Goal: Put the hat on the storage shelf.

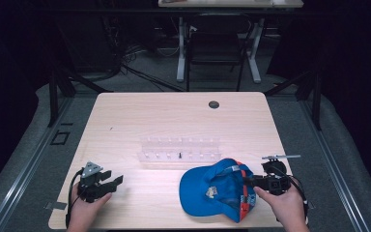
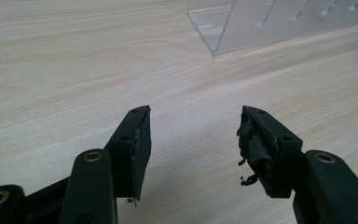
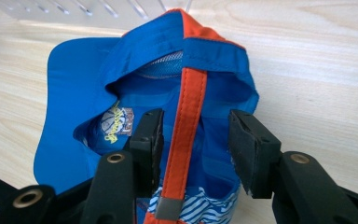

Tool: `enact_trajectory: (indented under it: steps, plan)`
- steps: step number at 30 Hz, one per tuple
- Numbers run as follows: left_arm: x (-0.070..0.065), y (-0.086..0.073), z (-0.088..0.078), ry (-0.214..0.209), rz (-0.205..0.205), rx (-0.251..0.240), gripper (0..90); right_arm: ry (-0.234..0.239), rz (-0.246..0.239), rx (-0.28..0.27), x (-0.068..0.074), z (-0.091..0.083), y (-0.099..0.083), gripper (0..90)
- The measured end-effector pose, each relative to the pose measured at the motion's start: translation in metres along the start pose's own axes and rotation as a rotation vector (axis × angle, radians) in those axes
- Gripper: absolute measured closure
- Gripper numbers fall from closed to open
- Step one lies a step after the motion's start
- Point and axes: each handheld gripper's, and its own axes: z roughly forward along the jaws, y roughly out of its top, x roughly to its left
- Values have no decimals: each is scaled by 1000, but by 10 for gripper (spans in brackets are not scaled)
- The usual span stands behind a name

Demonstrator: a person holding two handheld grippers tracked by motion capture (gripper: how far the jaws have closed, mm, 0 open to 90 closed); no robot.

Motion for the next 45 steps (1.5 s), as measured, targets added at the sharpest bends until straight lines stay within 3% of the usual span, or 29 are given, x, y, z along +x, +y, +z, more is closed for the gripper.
enact_trajectory:
  steps: [13,25,38,45]
  plan:
    - [1,0,0,-2,-2,-1,442,89,94,49,-9,15,4,653]
    - [0,0,1,-4,6,13,443,132,135,59,-14,21,-1,700]
    - [0,0,1,-3,6,13,443,153,123,73,-14,20,1,764]
    - [0,0,1,-3,7,14,443,156,125,47,-12,13,3,769]
